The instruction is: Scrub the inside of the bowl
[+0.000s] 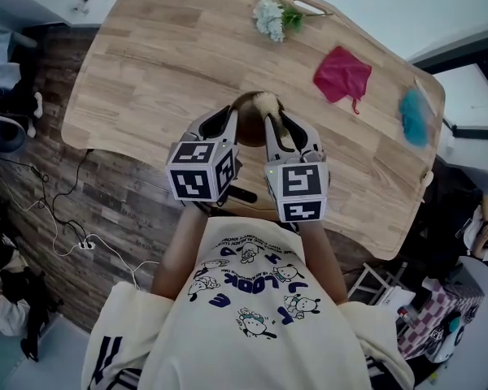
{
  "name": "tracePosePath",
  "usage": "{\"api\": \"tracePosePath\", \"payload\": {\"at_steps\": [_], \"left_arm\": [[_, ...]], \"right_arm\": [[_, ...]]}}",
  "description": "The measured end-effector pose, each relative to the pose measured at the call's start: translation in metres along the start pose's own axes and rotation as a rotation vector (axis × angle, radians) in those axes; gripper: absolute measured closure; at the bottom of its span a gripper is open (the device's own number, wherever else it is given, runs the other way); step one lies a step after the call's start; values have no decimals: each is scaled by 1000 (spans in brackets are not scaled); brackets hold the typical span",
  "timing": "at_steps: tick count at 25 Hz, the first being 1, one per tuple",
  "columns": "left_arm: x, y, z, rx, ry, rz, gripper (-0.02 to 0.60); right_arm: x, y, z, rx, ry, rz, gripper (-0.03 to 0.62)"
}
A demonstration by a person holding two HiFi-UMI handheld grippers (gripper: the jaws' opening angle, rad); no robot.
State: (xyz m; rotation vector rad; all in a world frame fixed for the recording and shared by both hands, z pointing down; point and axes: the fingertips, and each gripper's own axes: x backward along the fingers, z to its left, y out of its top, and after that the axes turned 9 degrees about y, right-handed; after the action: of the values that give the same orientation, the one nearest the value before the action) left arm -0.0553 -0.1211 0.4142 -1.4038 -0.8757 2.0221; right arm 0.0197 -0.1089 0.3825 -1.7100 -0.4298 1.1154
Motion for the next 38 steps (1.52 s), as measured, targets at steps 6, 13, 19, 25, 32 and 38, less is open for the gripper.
{"api": "tracePosePath", "payload": {"at_steps": [6,13,19,25,32,38], "left_arm": [[4,7,-11,-48,-38,-22,532],[3,13,-11,-86,-56,-38,528],[5,20,-15,-145,-90,-39,527],[4,24,-12,-168,-117,-31,528],[0,22,-12,-203,-183,14,529],[-3,20,-12,-227,-218,58,529]], "right_arm": [[-11,-7,11,117,13,72,533],[-20,-9,23,135,112,114,533],[-24,-12,38,212,204,157,533],[-25,-12,47,301,293,182,534],[-21,-15,53,324,434,200,534],[-19,-21,59,396,506,250,534]]}}
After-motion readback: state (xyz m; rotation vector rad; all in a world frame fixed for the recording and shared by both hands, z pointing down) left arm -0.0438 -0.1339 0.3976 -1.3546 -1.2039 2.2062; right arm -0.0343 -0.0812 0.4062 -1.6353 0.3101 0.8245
